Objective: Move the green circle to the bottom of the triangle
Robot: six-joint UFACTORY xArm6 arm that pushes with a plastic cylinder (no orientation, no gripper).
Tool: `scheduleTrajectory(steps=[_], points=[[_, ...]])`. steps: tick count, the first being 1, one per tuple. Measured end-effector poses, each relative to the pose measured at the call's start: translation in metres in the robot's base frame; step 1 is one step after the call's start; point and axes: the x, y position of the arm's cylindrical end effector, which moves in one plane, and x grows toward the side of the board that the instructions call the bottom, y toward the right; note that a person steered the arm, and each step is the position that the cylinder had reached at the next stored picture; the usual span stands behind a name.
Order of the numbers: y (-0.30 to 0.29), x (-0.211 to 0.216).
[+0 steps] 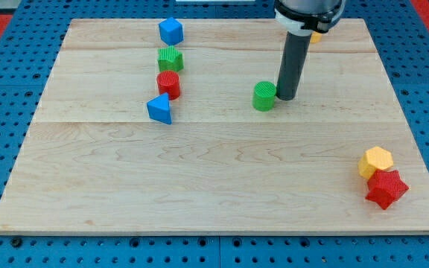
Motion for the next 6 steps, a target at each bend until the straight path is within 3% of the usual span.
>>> scheduleTrajectory(steps=[4,6], points=[[-0.119,0.004],[-0.133,0.067]])
